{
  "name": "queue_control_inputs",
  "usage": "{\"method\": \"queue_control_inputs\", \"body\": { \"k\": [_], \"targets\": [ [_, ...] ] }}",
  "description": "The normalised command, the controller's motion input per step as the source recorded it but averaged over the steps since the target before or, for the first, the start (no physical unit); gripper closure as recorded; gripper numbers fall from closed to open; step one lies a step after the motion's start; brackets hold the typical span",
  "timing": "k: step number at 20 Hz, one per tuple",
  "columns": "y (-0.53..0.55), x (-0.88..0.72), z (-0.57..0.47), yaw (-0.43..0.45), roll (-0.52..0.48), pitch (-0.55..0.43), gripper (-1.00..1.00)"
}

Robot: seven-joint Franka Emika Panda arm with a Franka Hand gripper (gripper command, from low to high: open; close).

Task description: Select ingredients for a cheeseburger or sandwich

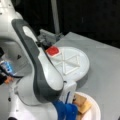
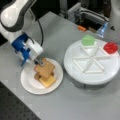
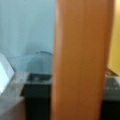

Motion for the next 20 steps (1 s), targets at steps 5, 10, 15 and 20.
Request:
{"method": "queue_control_inputs", "body": {
  "k": [5,10,15,20],
  "targets": [
    [-0.16,0.13,-0.17,-0.018,0.167,-0.172,1.00],
    [-0.10,0.14,-0.04,-0.021,0.153,-0.134,1.00],
    [-0.03,0.14,0.01,-0.029,0.119,-0.126,1.00],
    [0.01,0.12,0.11,-0.050,0.055,-0.119,1.00]
  ]
}}
